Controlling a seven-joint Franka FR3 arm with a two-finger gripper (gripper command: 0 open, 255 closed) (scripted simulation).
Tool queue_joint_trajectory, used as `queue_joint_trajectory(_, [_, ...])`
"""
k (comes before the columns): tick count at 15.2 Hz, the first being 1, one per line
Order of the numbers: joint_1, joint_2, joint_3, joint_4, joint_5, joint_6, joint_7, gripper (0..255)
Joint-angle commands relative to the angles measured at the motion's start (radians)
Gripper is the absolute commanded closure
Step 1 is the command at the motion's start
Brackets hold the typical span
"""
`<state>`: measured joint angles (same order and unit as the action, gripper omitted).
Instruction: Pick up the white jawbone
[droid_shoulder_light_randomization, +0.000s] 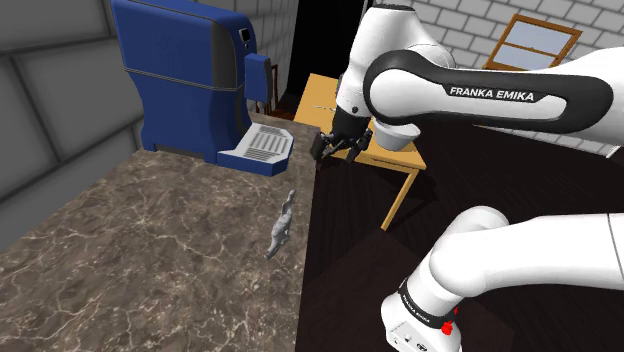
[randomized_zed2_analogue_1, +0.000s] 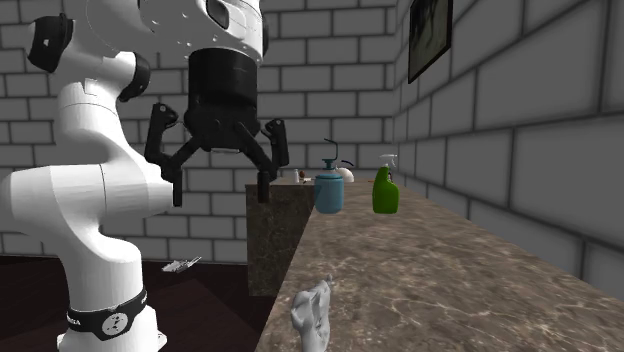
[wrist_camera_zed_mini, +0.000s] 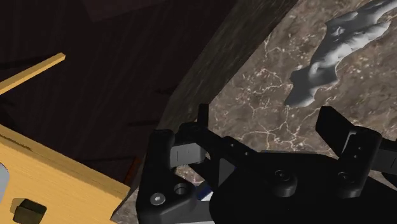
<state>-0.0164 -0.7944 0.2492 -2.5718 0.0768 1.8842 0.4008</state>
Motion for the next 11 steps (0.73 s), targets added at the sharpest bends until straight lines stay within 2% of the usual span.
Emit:
queue_joint_trajectory(1, [-0.004, 0.036, 0.051, -0.025, 0.033, 0.054, 0.091, 0])
queue_joint_trajectory(7, [-0.018, 0.159, 0.208, -0.063, 0.121, 0.200, 0.350, 0])
queue_joint_trajectory(11, [-0.049, 0.287, 0.320, -0.052, 0.151, 0.309, 0.531, 0])
